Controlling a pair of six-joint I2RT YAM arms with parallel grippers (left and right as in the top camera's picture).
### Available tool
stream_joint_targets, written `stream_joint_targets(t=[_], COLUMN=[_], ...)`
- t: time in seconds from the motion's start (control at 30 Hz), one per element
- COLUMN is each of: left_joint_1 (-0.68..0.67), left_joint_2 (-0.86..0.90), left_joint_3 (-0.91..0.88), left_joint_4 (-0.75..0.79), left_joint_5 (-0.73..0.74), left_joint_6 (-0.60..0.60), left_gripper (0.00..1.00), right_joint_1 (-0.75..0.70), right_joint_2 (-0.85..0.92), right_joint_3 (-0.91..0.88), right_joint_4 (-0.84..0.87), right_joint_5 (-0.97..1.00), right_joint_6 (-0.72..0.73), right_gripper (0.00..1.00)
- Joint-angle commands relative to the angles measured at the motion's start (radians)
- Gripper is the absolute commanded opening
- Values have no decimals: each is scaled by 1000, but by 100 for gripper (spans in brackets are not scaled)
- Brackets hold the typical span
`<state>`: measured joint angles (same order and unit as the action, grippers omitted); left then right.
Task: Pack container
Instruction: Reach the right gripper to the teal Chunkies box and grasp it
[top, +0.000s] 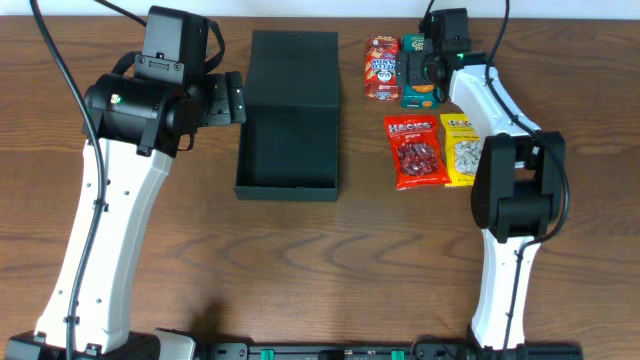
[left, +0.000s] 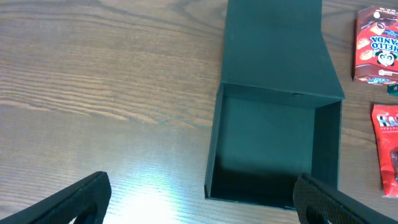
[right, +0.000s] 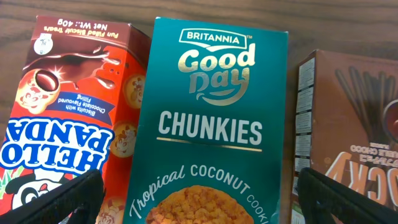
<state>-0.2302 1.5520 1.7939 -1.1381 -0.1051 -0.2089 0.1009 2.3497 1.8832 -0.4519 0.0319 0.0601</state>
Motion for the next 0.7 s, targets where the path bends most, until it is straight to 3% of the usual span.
stream_joint_targets(t=[0.0,0.5,0.67], left_joint_1=[2,2,2], left_joint_2=[-2,-2,-2], left_joint_3=[1,0,0], left_joint_4=[-2,-2,-3], left_joint_5=[-11,-11,-11], left_joint_6=[7,7,7], left_gripper=[95,95,95], right_joint_1=[-9,-10,-11], right_joint_2=[21,74,74], right_joint_3=[19,20,20], right_joint_4=[-1,38,56], right_joint_5=[17,24,32], right_joint_6=[12,21,21], right_gripper=[99,98,86])
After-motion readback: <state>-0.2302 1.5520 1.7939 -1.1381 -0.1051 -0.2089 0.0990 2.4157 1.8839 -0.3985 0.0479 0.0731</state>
